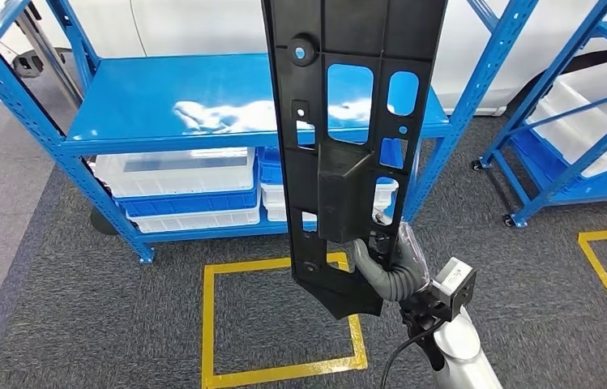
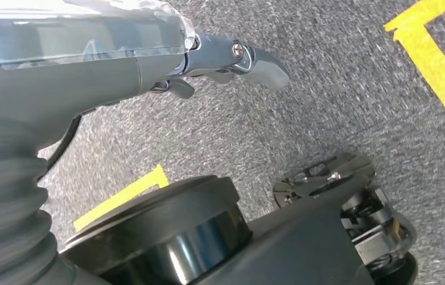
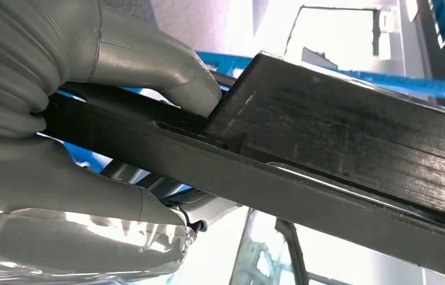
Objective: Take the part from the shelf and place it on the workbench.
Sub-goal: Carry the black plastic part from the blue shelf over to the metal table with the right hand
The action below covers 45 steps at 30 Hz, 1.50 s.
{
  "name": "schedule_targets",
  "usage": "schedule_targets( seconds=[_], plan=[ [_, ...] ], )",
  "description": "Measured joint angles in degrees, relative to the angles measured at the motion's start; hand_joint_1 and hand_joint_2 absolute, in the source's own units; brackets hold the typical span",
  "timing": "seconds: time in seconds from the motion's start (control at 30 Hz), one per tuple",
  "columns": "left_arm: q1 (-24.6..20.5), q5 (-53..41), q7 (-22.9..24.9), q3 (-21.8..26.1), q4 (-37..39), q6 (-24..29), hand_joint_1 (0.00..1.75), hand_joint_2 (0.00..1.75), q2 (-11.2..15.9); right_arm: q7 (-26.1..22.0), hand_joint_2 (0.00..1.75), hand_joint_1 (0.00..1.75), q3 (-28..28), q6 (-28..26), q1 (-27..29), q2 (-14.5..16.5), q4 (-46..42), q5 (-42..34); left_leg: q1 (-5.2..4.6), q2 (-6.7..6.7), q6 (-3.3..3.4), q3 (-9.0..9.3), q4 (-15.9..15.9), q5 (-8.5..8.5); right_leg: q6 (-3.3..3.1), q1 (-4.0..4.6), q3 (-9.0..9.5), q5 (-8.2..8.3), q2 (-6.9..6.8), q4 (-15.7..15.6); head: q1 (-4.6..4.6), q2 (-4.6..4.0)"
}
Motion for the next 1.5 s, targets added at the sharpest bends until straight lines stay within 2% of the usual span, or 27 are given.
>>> schedule_targets(
  seconds=[0.03,0.1,0.17,0.2,0.27,0.33,0.37,0.4,0.43,0.5,0.57,0.63,0.7,0.77,0.87,0.93,0.97,1.0,1.07,1.13,1.2,1.27,1.33,1.4,1.43,1.47,1.5],
  plan=[
    [-0.05,-0.02,-0.01,0.00,-0.01,0.01,0.00,1.75,-0.01,0.00,1.75,1.75,-0.07,0.01,-0.01,0.00,-0.03,-0.04,-0.07,0.45,-0.18,-0.52,0.36,0.20,-0.10,0.07,3.00,0.38,-1.07,-4.04,0.00,0.00],
    [-0.10,-0.12,0.01,-0.01,-0.01,0.03,0.00,1.75,-0.03,0.01,1.75,1.75,-0.22,0.02,-0.11,0.02,-0.16,-0.11,-0.27,1.34,-0.69,-1.05,0.99,0.51,-0.85,0.57,8.32,-1.39,-3.08,-12.14,-0.01,0.00],
    [-0.13,-0.24,0.05,-0.02,0.00,0.04,0.00,1.75,-0.05,0.00,1.75,1.75,-0.44,0.03,-0.13,0.04,-0.31,-0.25,-0.37,2.44,-1.26,-1.13,1.17,0.86,-1.93,1.00,9.75,-2.72,-3.18,-15.25,-0.02,0.00],
    [-0.17,-0.28,0.10,-0.02,-0.01,0.04,0.00,1.75,-0.05,-0.01,1.75,1.75,-0.53,0.03,-0.05,0.04,-0.38,-0.34,-0.34,2.69,-1.60,-1.22,1.27,0.87,-2.46,0.88,9.52,-2.48,-2.70,-15.45,-0.01,0.00],
    [-0.19,-0.30,0.22,-0.02,-0.01,0.04,0.00,1.75,-0.05,0.03,1.75,1.75,-0.67,0.03,0.11,0.10,-0.59,-0.46,-0.13,1.22,-2.38,-2.08,3.37,-0.99,-3.40,0.61,9.00,-1.69,-1.65,-15.65,-0.02,0.00],
    [-0.33,-0.34,0.32,-0.02,-0.02,-0.05,0.00,1.75,-0.05,0.17,1.75,1.75,-0.71,-0.01,0.28,0.33,-0.79,-0.51,0.08,-1.07,-2.95,-4.40,9.87,-5.36,-3.95,0.56,8.30,-1.00,-0.66,-15.66,-0.02,0.00],
    [-0.47,-0.43,0.34,-0.02,-0.01,-0.17,0.00,1.75,-0.06,0.36,1.75,1.75,-0.74,-0.05,0.48,0.46,-0.90,-0.51,0.13,-1.54,-3.08,-5.68,13.84,-7.39,-4.04,0.61,7.96,-0.75,-0.15,-15.60,-0.02,0.00],
    [-0.60,-0.60,0.39,-0.03,-0.01,-0.31,0.00,1.75,-0.07,0.63,1.75,1.75,-0.79,-0.12,0.83,0.55,-1.09,-0.46,0.15,-1.70,-3.14,-6.40,16.74,-8.46,-4.05,0.65,7.66,-0.57,0.43,-15.50,-0.02,0.00],
    [-0.68,-0.85,0.46,-0.09,-0.01,-0.44,0.00,1.75,-0.07,0.90,1.75,1.75,-0.86,-0.22,1.30,0.59,-1.39,-0.36,0.16,-1.76,-3.13,-6.25,17.77,-8.41,-4.01,0.67,7.43,-0.45,1.07,-15.37,-0.02,0.00],
    [-0.57,-1.42,0.69,-0.31,0.00,-0.57,0.00,1.75,-0.08,1.23,1.75,1.75,-1.15,-0.42,2.49,0.61,-2.29,-0.13,0.18,-2.17,-2.84,-3.05,13.23,-5.36,-3.89,0.68,7.18,-0.38,2.44,-15.01,-0.02,0.00],
    [-0.16,-1.69,0.81,-0.54,-0.01,-0.58,0.00,1.75,-0.05,1.27,1.75,1.75,-1.48,-0.64,3.48,0.61,-3.28,-0.04,0.24,-4.47,-2.20,0.93,5.76,-2.60,-3.57,0.60,6.79,-0.29,3.71,-14.70,-0.02,0.00],
    [0.07,-1.73,0.85,-0.65,-0.01,-0.59,0.00,1.75,-0.04,1.28,1.75,1.75,-1.81,-0.89,4.25,0.61,-4.07,-0.04,0.24,-6.26,-1.77,2.57,2.14,-2.16,-2.80,0.28,6.06,0.14,4.86,-14.58,-0.02,0.00],
    [-0.06,-1.78,0.90,-0.72,-0.01,-0.58,0.00,1.75,-0.06,1.28,1.75,1.75,-2.23,-1.03,4.84,0.61,-4.70,-0.05,0.31,-5.51,-1.57,2.92,0.88,-2.15,-1.93,0.07,5.51,0.57,5.79,-14.68,-0.02,0.00],
    [-0.12,-1.85,0.94,-0.82,-0.02,-0.57,0.00,1.75,-0.06,1.27,1.75,1.75,-2.62,-1.05,5.11,0.60,-5.23,-0.05,0.51,-4.12,-1.00,3.36,-0.46,-1.97,-1.34,0.23,4.58,-0.45,4.36,-13.21,-0.02,0.00],
    [0.03,-1.95,0.97,-0.90,-0.02,-0.57,0.00,1.75,-0.05,1.27,1.75,1.75,-2.87,-1.03,5.32,0.61,-5.58,-0.07,0.55,-2.01,-0.41,3.44,-1.02,-1.84,-0.58,0.10,-0.32,-5.28,1.36,-3.19,-0.01,0.00],
    [0.04,-2.03,1.10,-0.92,-0.02,-0.57,0.00,1.75,-0.05,1.33,1.75,1.75,-3.02,-1.08,5.53,0.61,-5.61,-0.04,0.53,-0.68,-0.42,3.35,-0.85,-1.93,-0.15,-0.23,-2.62,-6.25,0.97,1.50,0.00,0.00],
    [0.01,-2.10,1.19,-0.97,-0.02,-0.57,0.00,1.75,-0.05,1.45,1.75,1.75,-3.10,-1.14,5.58,0.61,-5.71,0.03,0.54,-0.07,-0.47,3.37,-0.72,-2.03,-0.02,-0.36,-2.08,-5.05,0.71,0.46,0.00,0.00],
    [-0.02,-2.17,1.28,-1.04,-0.02,-0.57,0.00,1.75,-0.05,1.64,1.75,1.75,-3.19,-1.22,5.61,0.61,-5.92,0.18,0.55,0.51,-0.58,3.42,-0.55,-2.18,0.01,-0.45,-0.45,-3.08,0.19,-2.72,0.00,0.00],
    [-0.08,-2.29,1.30,-1.18,-0.02,-0.56,0.00,1.75,-0.06,2.09,1.75,1.75,-3.36,-1.33,5.62,0.61,-6.64,0.50,0.38,1.48,-1.03,3.48,-0.03,-2.61,-0.41,-0.20,3.58,0.05,-2.33,-10.78,0.00,0.00],
    [-0.15,-2.30,0.97,-1.28,-0.02,-0.44,0.00,1.75,-0.09,2.34,1.75,1.75,-3.48,-1.28,5.75,0.61,-7.48,0.59,0.10,2.31,-1.61,3.41,0.35,-2.93,-1.30,0.33,5.01,0.65,-3.80,-14.20,0.00,0.00],
    [-0.36,-2.25,0.41,-1.44,-0.02,-0.13,0.00,1.75,-0.22,2.39,1.75,1.75,-3.64,-1.14,6.06,0.54,-8.11,0.33,0.02,3.36,-2.20,3.46,0.38,-3.06,-2.14,0.54,4.63,0.75,-2.73,-14.19,-0.01,0.00],
    [-0.73,-2.29,0.08,-1.62,-0.02,0.18,0.00,1.75,-0.38,2.32,1.75,1.75,-3.79,-1.05,6.35,0.46,-8.56,-0.03,0.22,2.93,-2.80,3.19,1.31,-4.14,-2.89,0.33,4.52,1.11,-1.53,-14.53,-0.02,0.00],
    [-1.02,-2.34,0.04,-1.75,-0.02,0.30,0.00,1.75,-0.43,2.17,1.75,1.75,-3.84,-1.08,6.49,0.47,-8.87,-0.36,0.48,0.51,-3.15,0.91,6.57,-7.53,-3.51,0.17,4.41,1.47,-0.34,-14.78,-0.02,0.00],
    [-1.15,-2.23,-0.06,-1.82,-0.02,0.39,0.00,1.75,-0.43,2.04,1.75,1.75,-3.86,-1.05,6.65,0.49,-9.00,-0.73,0.54,-1.26,-3.25,-2.69,14.53,-10.96,-3.80,0.27,4.19,1.66,1.04,-14.77,-0.02,0.00],
    [-1.18,-2.20,-0.16,-1.85,-0.02,0.43,0.00,1.75,-0.43,2.02,1.75,1.75,-3.86,-1.01,6.79,0.49,-9.03,-0.90,0.54,-1.59,-3.21,-3.75,16.85,-11.34,-3.84,0.33,4.15,1.71,1.80,-14.73,-0.02,0.00],
    [-1.18,-2.22,-0.28,-1.88,-0.02,0.49,0.00,1.75,-0.42,2.01,1.75,1.75,-3.86,-0.97,6.93,0.50,-9.04,-1.08,0.53,-1.78,-3.10,-3.75,16.85,-10.49,-3.85,0.38,4.15,1.75,2.57,-14.68,-0.02,0.00],
    [-1.13,-2.40,-0.31,-1.95,-0.02,0.52,0.00,1.75,-0.39,1.98,1.75,1.75,-3.86,-0.96,7.11,0.53,-9.04,-1.25,0.53,-2.06,-2.89,-2.69,14.52,-8.64,-3.81,0.41,4.20,1.78,3.36,-14.60,-0.02,0.00]
  ],
)
